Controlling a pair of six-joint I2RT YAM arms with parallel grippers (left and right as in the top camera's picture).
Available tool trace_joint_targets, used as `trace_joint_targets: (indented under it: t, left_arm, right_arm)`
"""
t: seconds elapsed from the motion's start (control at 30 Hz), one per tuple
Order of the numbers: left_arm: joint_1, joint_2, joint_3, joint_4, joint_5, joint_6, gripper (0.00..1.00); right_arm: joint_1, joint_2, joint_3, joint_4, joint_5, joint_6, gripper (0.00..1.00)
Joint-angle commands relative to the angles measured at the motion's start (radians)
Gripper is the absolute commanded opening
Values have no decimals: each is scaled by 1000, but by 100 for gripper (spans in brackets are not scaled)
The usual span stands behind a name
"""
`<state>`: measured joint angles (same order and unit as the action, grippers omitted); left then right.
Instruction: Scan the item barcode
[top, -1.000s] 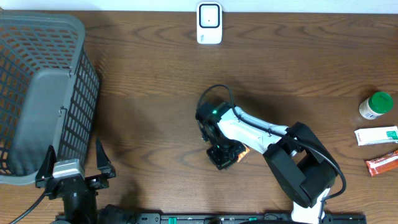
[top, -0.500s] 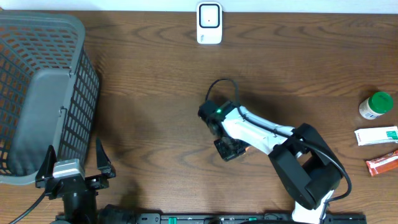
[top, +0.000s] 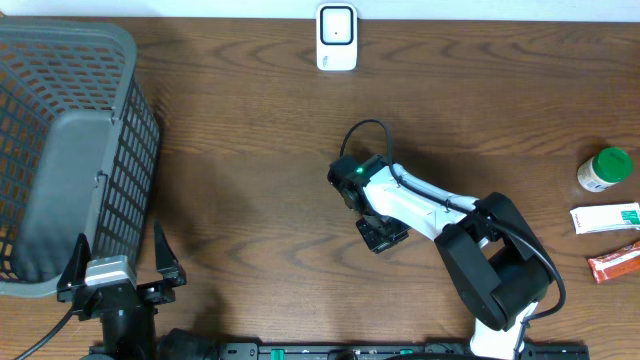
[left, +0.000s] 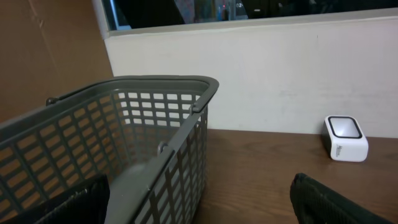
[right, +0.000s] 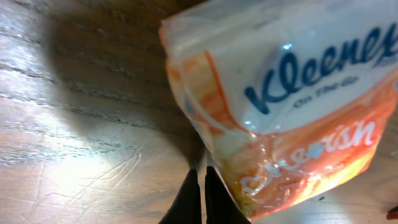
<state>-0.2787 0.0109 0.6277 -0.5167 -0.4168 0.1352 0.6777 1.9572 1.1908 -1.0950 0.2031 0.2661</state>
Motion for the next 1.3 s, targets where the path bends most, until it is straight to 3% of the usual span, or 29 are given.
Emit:
trace_joint_targets:
  t: [0.0, 0.1, 0.23, 0.47, 0.5, 0.57, 0.6, 0.63, 0.8, 1.0, 1.27]
  left_arm:
    - [-4, -8, -3, 2, 6, 13, 91]
    - [-4, -8, -3, 2, 6, 13, 91]
    - [-4, -8, -3, 2, 6, 13, 91]
    - [-4, -8, -3, 2, 6, 13, 91]
    - [-4, -8, -3, 2, 6, 13, 91]
    - [-4, -8, -3, 2, 6, 13, 91]
    - [-4, -8, -3, 2, 6, 13, 91]
    - [-4, -8, -3, 2, 6, 13, 91]
    - [-4, -8, -3, 2, 6, 13, 91]
    - [-4, -8, -3, 2, 6, 13, 91]
    - [-4, -8, -3, 2, 6, 13, 91]
  right_arm:
    - [-10, 12, -1, 10, 132, 34, 1]
    - [-26, 12, 0, 29, 271, 109, 1]
    - [-47, 12, 3, 37, 256, 108, 1]
    - [-47, -52, 63, -66, -70, 70, 1]
    - [-47, -96, 95, -133, -151, 70, 6]
    - [-47, -141, 125, -178, -210, 71, 33]
    - [-48, -170, 141, -196, -223, 82, 63]
    - [-49, -197, 154, -206, -223, 100, 99]
    - [-66, -269, 163, -145, -171, 180, 99]
    - [-129, -210, 115, -18, -121, 188, 99]
    - [-209, -135, 115, 59, -107, 61, 99]
